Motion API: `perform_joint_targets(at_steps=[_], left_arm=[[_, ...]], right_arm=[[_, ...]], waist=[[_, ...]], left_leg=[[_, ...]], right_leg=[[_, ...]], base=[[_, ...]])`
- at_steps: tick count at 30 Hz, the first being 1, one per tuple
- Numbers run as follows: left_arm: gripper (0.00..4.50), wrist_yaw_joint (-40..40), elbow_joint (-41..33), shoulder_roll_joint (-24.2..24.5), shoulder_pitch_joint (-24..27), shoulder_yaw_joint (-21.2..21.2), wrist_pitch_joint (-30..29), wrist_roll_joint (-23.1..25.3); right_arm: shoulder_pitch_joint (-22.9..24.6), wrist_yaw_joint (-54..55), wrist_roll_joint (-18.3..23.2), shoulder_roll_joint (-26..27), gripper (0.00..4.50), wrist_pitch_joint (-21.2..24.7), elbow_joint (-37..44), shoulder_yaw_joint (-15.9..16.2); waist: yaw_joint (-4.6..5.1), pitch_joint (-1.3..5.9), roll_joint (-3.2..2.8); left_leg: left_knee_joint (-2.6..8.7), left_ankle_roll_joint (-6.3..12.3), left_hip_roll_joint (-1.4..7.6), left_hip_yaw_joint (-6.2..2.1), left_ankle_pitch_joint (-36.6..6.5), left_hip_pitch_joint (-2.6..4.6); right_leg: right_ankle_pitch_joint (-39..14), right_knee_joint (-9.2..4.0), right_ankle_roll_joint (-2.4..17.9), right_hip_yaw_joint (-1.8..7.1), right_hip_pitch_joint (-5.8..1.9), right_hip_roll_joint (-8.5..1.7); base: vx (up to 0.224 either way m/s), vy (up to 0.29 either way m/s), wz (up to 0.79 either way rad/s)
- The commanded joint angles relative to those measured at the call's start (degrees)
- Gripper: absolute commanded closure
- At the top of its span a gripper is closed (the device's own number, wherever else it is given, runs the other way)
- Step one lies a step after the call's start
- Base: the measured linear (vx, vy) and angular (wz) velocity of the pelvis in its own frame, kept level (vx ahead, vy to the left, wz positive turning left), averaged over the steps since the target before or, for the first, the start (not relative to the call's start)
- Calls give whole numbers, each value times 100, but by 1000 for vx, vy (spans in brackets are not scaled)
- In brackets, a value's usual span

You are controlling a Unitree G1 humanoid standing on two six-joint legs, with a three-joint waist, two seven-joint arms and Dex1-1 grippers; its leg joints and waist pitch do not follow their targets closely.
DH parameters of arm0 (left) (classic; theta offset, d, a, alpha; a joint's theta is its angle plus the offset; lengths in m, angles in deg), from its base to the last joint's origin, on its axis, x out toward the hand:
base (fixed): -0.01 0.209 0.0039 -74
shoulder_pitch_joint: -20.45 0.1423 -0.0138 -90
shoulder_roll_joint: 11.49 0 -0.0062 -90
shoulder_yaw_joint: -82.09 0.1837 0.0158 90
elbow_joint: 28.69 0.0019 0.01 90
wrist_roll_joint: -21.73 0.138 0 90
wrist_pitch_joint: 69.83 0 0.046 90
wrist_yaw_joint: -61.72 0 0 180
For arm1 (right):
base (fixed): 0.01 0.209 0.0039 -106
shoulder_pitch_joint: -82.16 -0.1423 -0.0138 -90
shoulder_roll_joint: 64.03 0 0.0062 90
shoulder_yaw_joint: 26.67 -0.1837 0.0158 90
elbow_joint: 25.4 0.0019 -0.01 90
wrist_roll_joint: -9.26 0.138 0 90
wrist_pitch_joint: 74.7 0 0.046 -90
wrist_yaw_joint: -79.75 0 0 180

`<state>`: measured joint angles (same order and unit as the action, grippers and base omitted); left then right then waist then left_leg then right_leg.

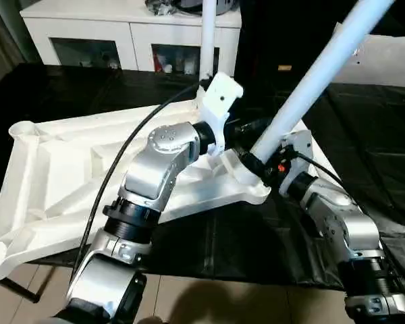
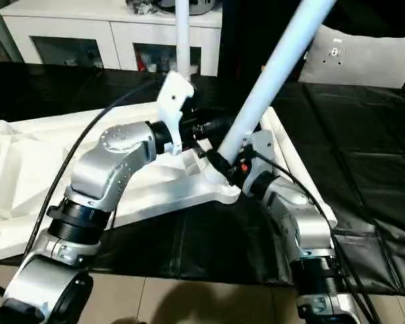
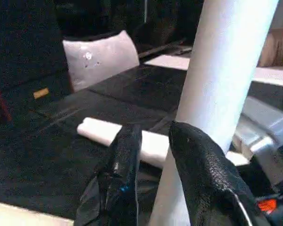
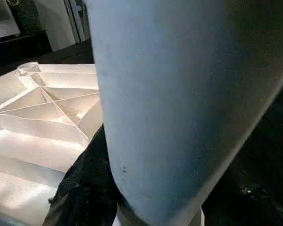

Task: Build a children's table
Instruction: Insert table leg to table base

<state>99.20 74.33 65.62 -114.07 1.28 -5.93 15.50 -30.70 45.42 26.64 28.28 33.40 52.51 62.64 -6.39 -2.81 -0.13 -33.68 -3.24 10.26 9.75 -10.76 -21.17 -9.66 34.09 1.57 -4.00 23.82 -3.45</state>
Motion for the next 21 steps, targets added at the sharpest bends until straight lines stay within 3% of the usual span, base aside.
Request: perform_joint_targets(at_steps=[1, 2, 8, 15, 21], left_arm=[[314, -94, 151, 99, 3, 42, 38, 157], [285, -87, 259, 258, 61, 62, 45, 235], [235, 478, 263, 635, 475, 197, -181, 112], [229, 1063, 532, 801, 844, 535, -272, 13], [229, 1072, 1278, 857, 959, 883, 216, 463]], right_arm=[[-90, 16, 0, -68, 261, 13, 62, -76], [-78, 16, -4, -134, 261, 22, 46, -123], [-44, 0, -34, -383, 261, 32, -32, -298], [-18, -32, -26, -545, 261, 96, -36, -338], [-2, -43, -32, -540, 261, 122, -12, -265]], waist=[[-6, 395, 30], [-9, 397, 31], [-7, 400, -4], [-8, 393, -37], [4, 392, -36]], left_leg=[[323, 384, 230, -72, -559, 15], [320, 380, 227, -73, -535, 14], [318, 356, 237, -62, -535, 30], [332, 311, 243, -69, -676, 38], [335, 276, 231, -75, -723, 33]], right_leg=[[-876, -371, 934, 265, -414, -442], [-834, -364, 945, 265, -417, -444], [-657, -340, 1088, 269, -406, -444], [-822, -358, 1104, 269, -403, -455], [-1084, -399, 935, 268, -413, -459]], base=[[0, 0, 0], [0, 0, 0], [0, 0, 0], [0, 0, 0], [0, 0, 0]])
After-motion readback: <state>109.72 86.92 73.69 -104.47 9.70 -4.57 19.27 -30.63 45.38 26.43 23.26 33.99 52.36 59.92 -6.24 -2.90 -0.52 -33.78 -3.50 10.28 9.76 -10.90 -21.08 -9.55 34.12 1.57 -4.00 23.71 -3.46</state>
